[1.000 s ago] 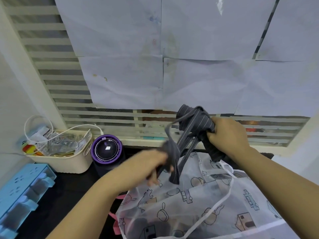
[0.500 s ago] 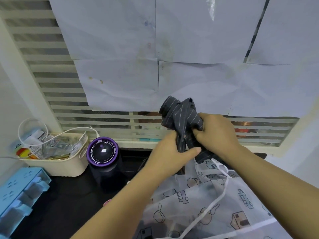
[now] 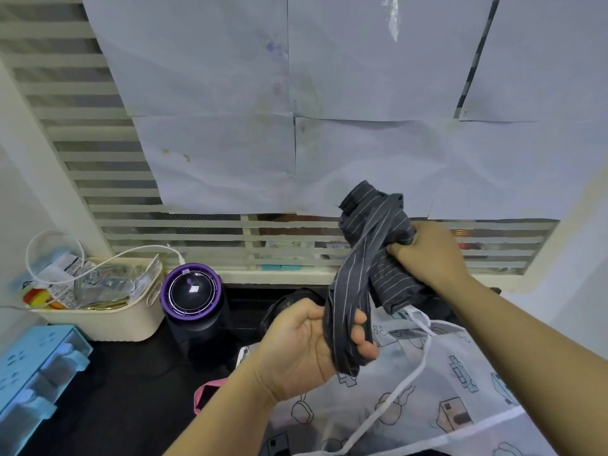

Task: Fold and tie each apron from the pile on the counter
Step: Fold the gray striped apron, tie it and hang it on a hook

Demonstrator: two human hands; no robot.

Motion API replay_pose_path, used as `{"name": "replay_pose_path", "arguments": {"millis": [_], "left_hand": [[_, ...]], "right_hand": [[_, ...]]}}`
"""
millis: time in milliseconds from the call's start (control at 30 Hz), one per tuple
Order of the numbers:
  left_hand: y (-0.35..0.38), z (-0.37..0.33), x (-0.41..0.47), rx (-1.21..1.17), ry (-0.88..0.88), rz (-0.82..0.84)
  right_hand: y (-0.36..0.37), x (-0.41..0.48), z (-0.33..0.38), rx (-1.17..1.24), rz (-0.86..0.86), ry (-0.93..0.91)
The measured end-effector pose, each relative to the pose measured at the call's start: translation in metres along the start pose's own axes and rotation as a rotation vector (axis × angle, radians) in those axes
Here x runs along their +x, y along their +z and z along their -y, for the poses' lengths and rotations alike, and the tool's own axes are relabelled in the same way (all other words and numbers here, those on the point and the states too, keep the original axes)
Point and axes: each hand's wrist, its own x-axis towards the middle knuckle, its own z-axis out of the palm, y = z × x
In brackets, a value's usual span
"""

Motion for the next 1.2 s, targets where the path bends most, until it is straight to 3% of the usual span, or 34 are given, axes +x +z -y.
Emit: {"name": "replay_pose_path", "arguments": {"millis": [67, 167, 267, 367, 433, 533, 600, 700, 800, 900, 1033, 1200], "left_hand": [[0.005, 0.001, -0.001, 0.065, 0.032, -0.037], [0.025, -0.007, -0.001, 0.479, 0.041, -0.117], [0.044, -0.015, -0.001, 0.847, -0.027, 0.008], [0.044, -0.015, 0.001, 1.007, 0.070, 0.064], [0.045, -0.013, 0.002, 0.839, 0.238, -0.052], [0.046, -0.016, 0.006, 0.015, 0.523, -0.157], [0.038, -0.020, 0.013, -0.435, 0.592, -0.283], [0.029, -0.026, 0.020, -0.664, 0.682, -0.481], [0.017, -0.034, 0.019, -0.400, 0.623, -0.631], [0.008, -0.039, 0.020, -0.082, 0.492, -0.634], [0.008, -0.050, 0.014, 0.231, 0.312, -0.496], [0.007, -0.060, 0.001, 0.578, 0.156, -0.305]], "right_hand": [[0.007, -0.007, 0.002, -0.009, 0.013, -0.001], [0.018, -0.015, 0.005, 0.038, 0.006, 0.006], [0.029, -0.021, 0.010, 0.169, 0.036, 0.023], [0.037, -0.025, 0.015, 0.340, 0.097, 0.032], [0.038, -0.029, 0.017, 0.414, 0.076, 0.097], [0.035, -0.032, 0.019, 0.702, -0.001, 0.212], [0.031, -0.035, 0.022, 0.828, -0.008, 0.227], [0.026, -0.040, 0.025, 1.006, 0.025, 0.267], [0.016, -0.041, 0.022, 0.941, 0.095, 0.182], [0.003, -0.044, 0.022, 0.780, 0.211, -0.026], [-0.009, -0.047, 0.023, 0.590, 0.400, -0.195], [-0.034, -0.037, 0.023, 0.575, 0.658, -0.138]]}}
